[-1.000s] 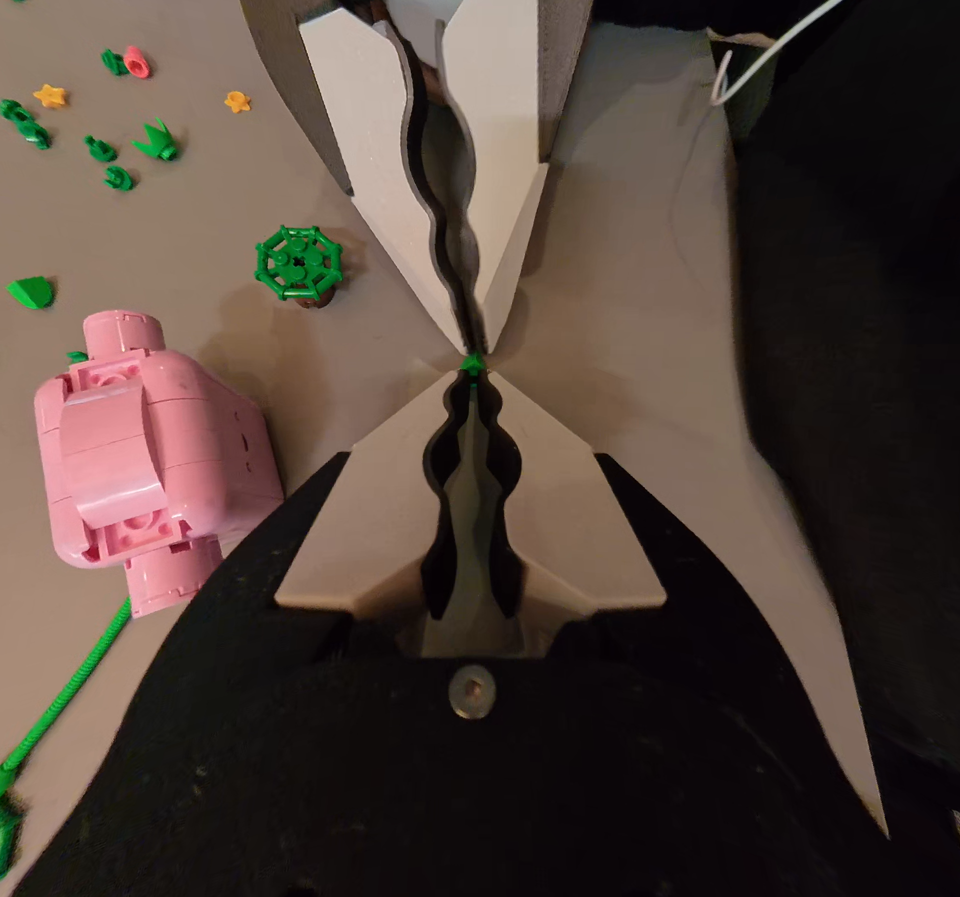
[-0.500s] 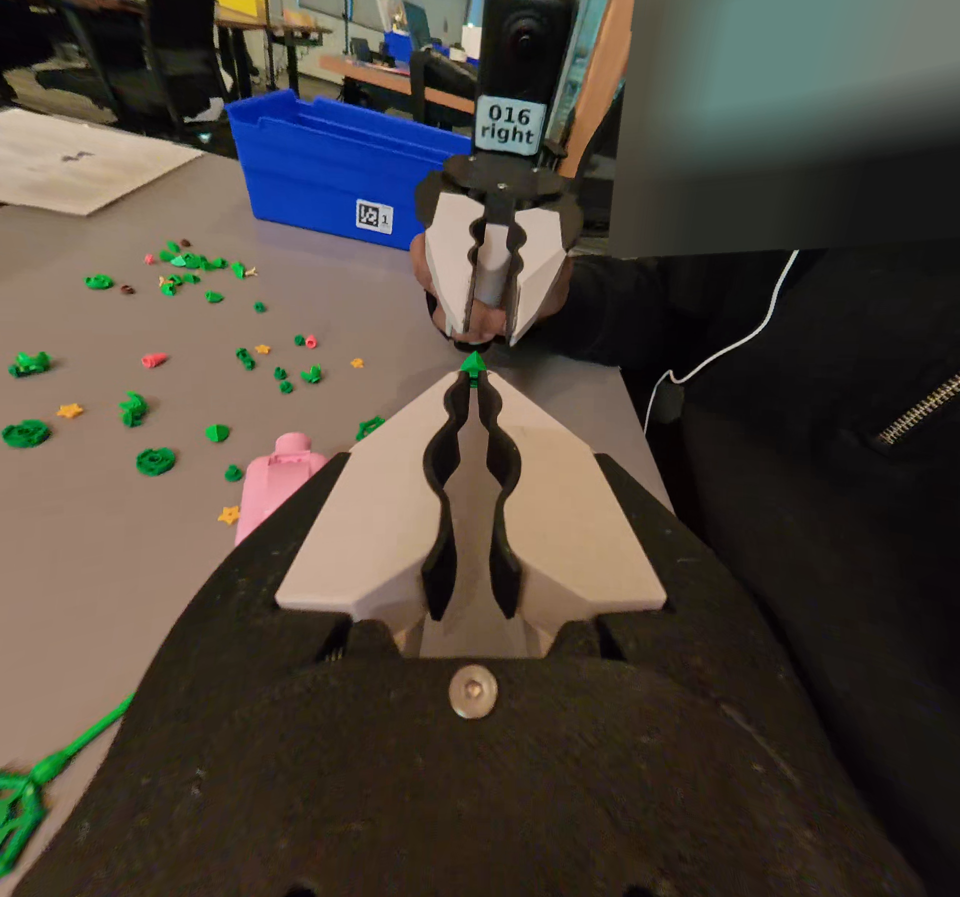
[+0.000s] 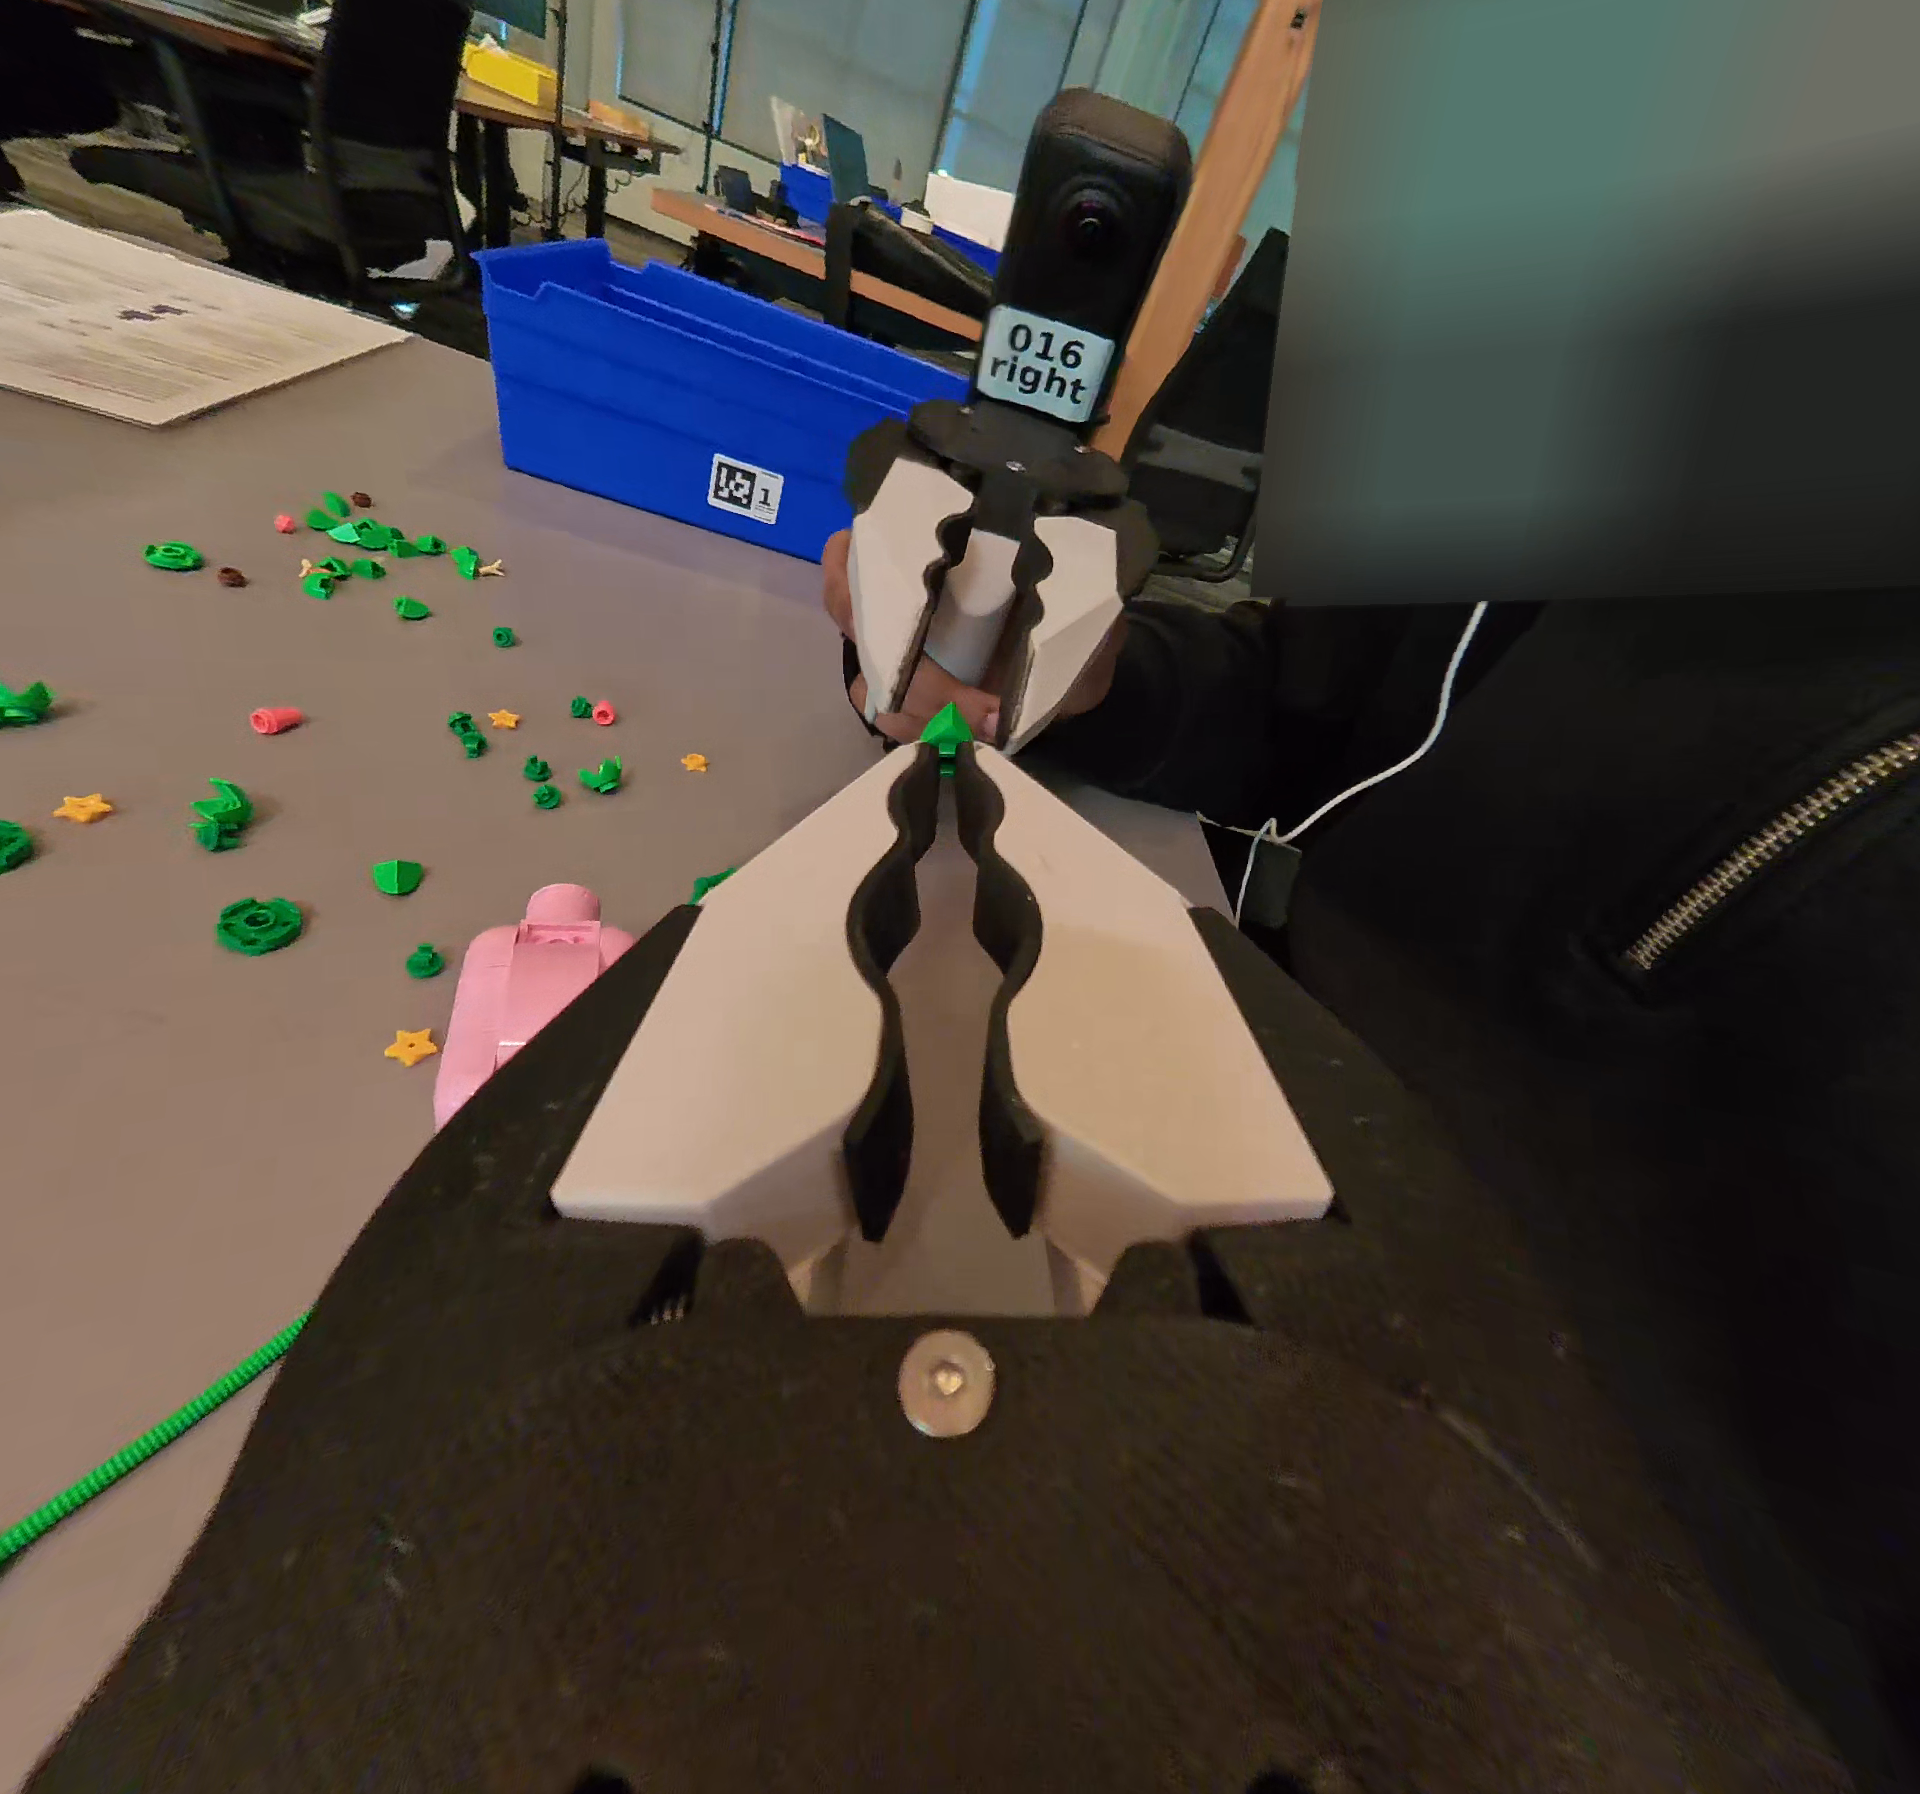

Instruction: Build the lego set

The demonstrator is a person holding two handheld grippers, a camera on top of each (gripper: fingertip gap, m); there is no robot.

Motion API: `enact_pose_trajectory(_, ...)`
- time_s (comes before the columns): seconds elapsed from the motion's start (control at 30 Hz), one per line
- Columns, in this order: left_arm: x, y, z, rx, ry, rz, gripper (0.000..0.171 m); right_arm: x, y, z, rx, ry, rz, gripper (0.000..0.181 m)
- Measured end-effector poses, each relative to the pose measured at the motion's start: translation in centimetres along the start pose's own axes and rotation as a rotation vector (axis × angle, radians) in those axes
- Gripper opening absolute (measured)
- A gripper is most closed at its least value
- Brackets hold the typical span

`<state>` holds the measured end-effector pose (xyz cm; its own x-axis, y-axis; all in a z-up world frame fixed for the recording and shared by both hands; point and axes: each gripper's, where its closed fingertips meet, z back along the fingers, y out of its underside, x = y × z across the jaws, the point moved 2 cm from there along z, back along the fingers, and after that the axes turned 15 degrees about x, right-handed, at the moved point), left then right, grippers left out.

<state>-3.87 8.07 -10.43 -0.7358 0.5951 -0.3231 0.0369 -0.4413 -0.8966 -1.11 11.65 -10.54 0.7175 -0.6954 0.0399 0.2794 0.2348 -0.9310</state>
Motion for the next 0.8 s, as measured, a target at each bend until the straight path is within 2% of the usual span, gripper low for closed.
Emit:
enact_pose_trajectory(0.1, -0.2, 0.0, -0.1, 0.011, -0.03, -0.04, 0.0, 0.1, -0.1, -0.1, -0.024, -0.062, -0.062, 0.021)
enact_pose_trajectory(0.37, -0.4, 0.4, -0.6, 0.075, -0.218, -0.232, 0.0, -0.3, 0.0, -0.4, -0.086, -0.265, -0.34, 0.015)
enact_pose_trajectory(0.8, -0.9, 0.4, -0.8, 0.088, -0.282, -0.326, 0.0, 0.6, 0.2, -1.1, -0.09, -0.452, -0.502, 0.007)
